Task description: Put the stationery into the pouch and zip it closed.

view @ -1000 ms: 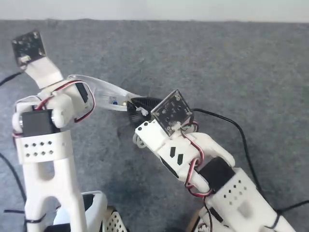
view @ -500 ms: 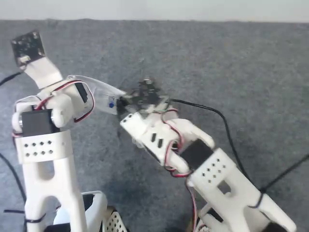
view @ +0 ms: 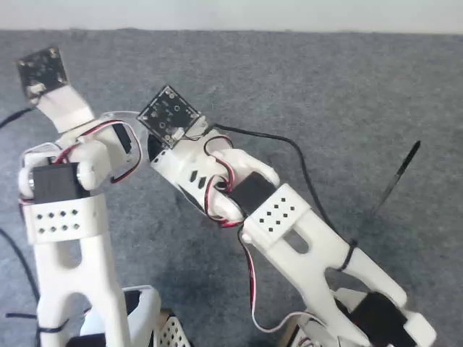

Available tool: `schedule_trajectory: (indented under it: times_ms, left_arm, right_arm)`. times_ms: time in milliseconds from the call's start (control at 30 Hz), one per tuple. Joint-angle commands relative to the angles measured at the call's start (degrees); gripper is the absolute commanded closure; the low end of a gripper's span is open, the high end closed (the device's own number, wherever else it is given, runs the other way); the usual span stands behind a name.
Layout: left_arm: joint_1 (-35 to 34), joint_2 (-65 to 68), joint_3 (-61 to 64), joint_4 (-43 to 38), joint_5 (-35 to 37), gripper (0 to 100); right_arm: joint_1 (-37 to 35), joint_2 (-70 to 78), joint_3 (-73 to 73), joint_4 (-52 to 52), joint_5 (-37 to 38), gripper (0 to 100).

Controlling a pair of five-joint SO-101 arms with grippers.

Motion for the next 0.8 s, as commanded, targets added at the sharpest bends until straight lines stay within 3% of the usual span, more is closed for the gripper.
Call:
schedule_trajectory:
  times_ms: [0,367,767]
  left_arm:
    - [-0.2,-1.8,-0.4,-1.6,-0.4,99]
    - [-0.2,-1.8,-0.2,-1.7,-0.4,99]
    - [0.0,-1.8,-0.2,-1.7,-0.4,99]
  right_arm:
    - [1.6,-8.1,7.2,0.8,1.0,97.2]
    - [3.7,-29.7,20.7,0.2,0.9,97.2]
    - [0.2,-24.7,20.9,-4.8,1.3,97.2]
